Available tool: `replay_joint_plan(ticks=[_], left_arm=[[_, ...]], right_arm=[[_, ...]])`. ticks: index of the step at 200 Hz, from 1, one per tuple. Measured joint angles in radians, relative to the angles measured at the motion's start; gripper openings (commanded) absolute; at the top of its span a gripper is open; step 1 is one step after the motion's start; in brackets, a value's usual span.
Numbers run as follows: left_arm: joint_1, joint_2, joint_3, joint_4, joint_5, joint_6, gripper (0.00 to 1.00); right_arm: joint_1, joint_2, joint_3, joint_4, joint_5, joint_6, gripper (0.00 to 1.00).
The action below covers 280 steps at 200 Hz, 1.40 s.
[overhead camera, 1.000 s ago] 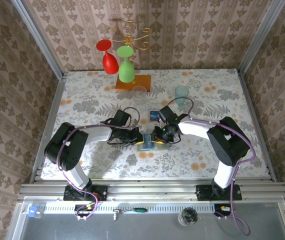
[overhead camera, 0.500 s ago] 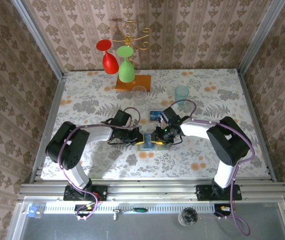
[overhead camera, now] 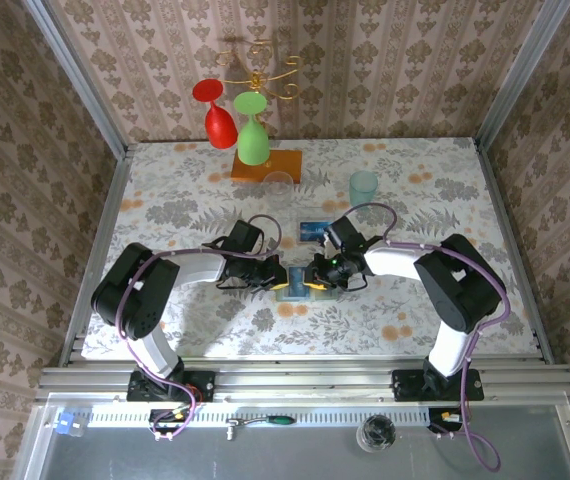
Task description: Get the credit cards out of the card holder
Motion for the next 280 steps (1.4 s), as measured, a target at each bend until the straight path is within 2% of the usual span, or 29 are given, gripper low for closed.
replay_joint_plan(ticks=[55,101,161,234,280], left_arm=[[-0.006,0.000,0.001,0.000,-0.004,-0.003,0.01],[-0.010,0.000,0.003,-0.003,-0.008,-0.003,0.01],[-0.012,0.000,0.003,-0.003,-0.008,-0.003,0.01],[-0.012,0.000,0.005,-0.004,-0.008,-0.003,0.02],[-0.017,0.000,0.042,-0.045,-0.018,-0.004,0.05]], right_arm=[[-0.006,-0.014,-0.008,0.043,-0.017,0.008,0.18],[-0.010,-0.016,-0.045,0.090,-0.031,0.027,0.13],[-0.031,-0.081,-0.077,0.086,-0.029,0.025,0.12],[-0.087,-0.174,-0.085,-0.009,-0.020,-0.031,0.06],[-0.100,-0.201,-0.032,-0.146,0.015,-0.116,0.03]])
